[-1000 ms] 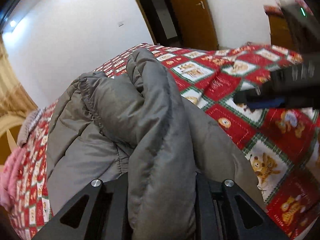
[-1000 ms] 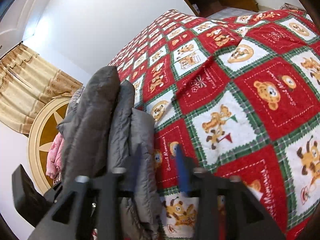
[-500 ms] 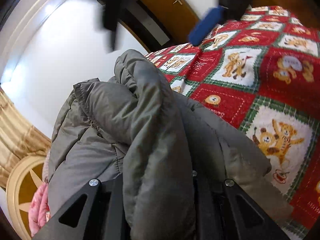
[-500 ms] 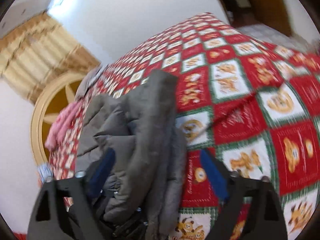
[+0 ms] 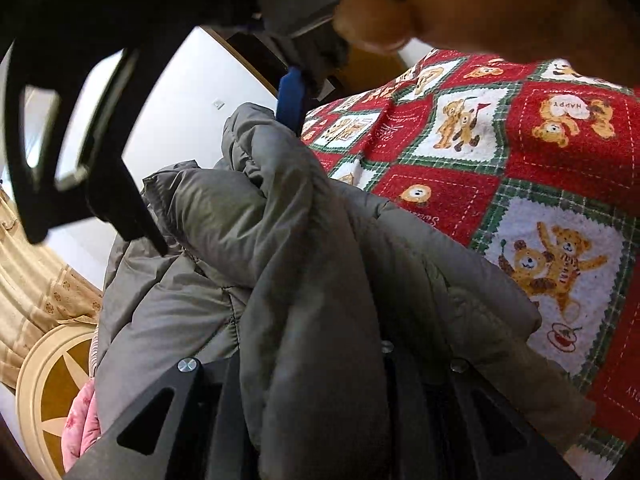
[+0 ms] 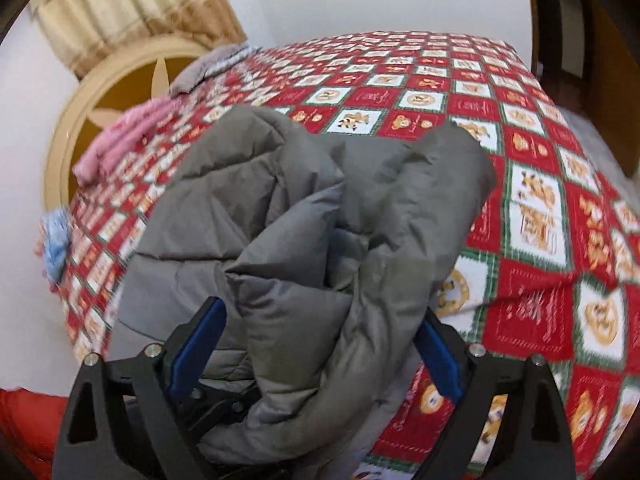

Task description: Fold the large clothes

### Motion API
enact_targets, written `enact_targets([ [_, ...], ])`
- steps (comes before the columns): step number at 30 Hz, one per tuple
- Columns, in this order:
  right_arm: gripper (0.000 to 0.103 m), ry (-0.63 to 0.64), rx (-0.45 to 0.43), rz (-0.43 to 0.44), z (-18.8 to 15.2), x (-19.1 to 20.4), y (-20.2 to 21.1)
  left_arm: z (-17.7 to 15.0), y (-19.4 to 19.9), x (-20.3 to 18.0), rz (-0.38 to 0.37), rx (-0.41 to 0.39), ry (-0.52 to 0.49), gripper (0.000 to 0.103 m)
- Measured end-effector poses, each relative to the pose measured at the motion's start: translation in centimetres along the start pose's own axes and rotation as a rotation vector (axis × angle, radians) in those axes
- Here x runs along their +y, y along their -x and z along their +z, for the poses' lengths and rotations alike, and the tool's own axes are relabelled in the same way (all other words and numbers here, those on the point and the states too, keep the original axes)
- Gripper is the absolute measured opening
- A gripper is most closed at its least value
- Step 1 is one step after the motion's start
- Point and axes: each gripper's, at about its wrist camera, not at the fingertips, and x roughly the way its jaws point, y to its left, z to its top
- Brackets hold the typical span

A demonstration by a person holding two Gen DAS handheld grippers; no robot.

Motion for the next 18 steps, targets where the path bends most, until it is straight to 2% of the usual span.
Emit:
enact_targets([
  [2, 0.084, 0.026, 0.009, -0.038, 0.0, -0.2, -0.3, -0.1, 0.3, 0.1, -0.012, -0.008, -0.001, 0.016],
  [4, 0.058, 0.018, 0.031, -0.036, -0.1, -1.0, -0.6, -0.2, 0.7, 0.5, -0.038, -0.011, 0.007, 0.018],
  [6, 0.045, -0.046, 0.032, -0.016, -0.5, -2.5, -0.6, -0.5, 1.9, 1.7, -0.108, -0.018, 0.046, 0.027],
  [7, 0.041, -0.081, 0.029, 0.006, -0.7, -3.3, -0.6, -0.8, 2.5, 2.3, -0.146, -0.02, 0.064, 0.036],
  [8, 0.04, -0.108, 0.026, 0.026, -0.9, -3.8, -0.5, -1.1, 3.1, 3.0, -0.198, -0.022, 0.084, 0.045],
  [9, 0.039, -0.142, 0.021, 0.05, -1.3, -4.6, -0.5, -1.6, 4.2, 4.1, -0.272, -0.027, 0.112, 0.049],
  [11, 0.039, -0.19, 0.01, 0.071, -2.2, -5.5, -0.8, -2.6, 5.9, 5.6, -0.372, -0.042, 0.151, 0.069],
  [12, 0.039, -0.221, 0.001, 0.088, -2.7, -6.0, -1.0, -3.5, 7.3, 6.8, -0.433, -0.06, 0.176, 0.073],
  [14, 0.039, -0.272, -0.015, 0.128, -3.2, -6.5, -1.3, -4.9, 8.9, 8.5, -0.509, -0.083, 0.213, 0.074],
  [18, 0.04, -0.358, -0.047, 0.197, -4.5, -7.6, -1.7, -8.1, 11.0, 14.7, -0.682, -0.116, 0.411, 0.075],
])
